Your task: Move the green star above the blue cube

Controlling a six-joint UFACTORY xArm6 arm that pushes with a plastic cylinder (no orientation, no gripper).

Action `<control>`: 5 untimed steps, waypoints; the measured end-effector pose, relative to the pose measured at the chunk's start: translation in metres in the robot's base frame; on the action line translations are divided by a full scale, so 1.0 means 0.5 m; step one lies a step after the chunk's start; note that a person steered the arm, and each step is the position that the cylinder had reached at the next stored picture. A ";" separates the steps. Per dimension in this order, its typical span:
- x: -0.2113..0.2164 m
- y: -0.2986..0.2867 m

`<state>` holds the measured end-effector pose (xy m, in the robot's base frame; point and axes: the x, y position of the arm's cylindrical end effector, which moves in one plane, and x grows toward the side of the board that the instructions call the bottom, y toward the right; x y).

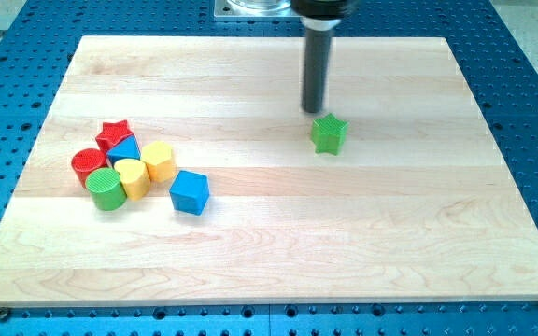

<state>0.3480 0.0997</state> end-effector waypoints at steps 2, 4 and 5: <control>0.158 -0.064; -0.057 -0.328; -0.061 -0.412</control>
<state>0.3176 -0.1062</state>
